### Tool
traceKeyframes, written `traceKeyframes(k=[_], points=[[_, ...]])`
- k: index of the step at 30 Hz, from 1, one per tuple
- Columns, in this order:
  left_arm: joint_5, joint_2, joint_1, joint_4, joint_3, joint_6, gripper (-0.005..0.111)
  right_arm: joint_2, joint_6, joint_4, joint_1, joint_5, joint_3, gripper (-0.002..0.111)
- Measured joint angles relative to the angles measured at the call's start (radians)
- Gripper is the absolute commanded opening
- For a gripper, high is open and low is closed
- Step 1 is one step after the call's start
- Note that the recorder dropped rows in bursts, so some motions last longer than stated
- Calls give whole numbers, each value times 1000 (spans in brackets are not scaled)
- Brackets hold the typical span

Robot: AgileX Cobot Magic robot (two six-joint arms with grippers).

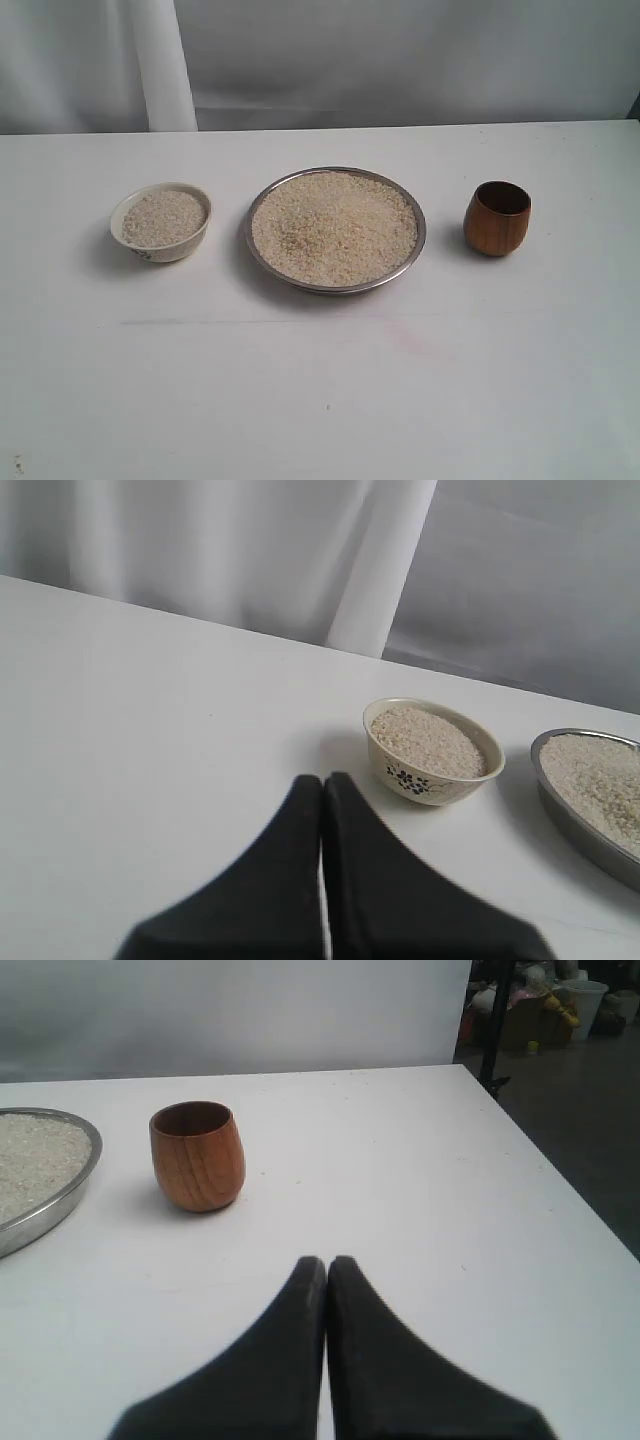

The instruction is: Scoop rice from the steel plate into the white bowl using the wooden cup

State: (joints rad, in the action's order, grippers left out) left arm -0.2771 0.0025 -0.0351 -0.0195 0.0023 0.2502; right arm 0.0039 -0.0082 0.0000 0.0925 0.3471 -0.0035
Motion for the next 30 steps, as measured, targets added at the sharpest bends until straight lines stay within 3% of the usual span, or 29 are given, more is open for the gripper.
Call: traceKeyframes(k=[17,30], points=[[0,0,0,0,0,0,0,0,8,0,0,-24,0,0],[0,0,0,0,0,0,0,0,16,0,0,-455,0,0]])
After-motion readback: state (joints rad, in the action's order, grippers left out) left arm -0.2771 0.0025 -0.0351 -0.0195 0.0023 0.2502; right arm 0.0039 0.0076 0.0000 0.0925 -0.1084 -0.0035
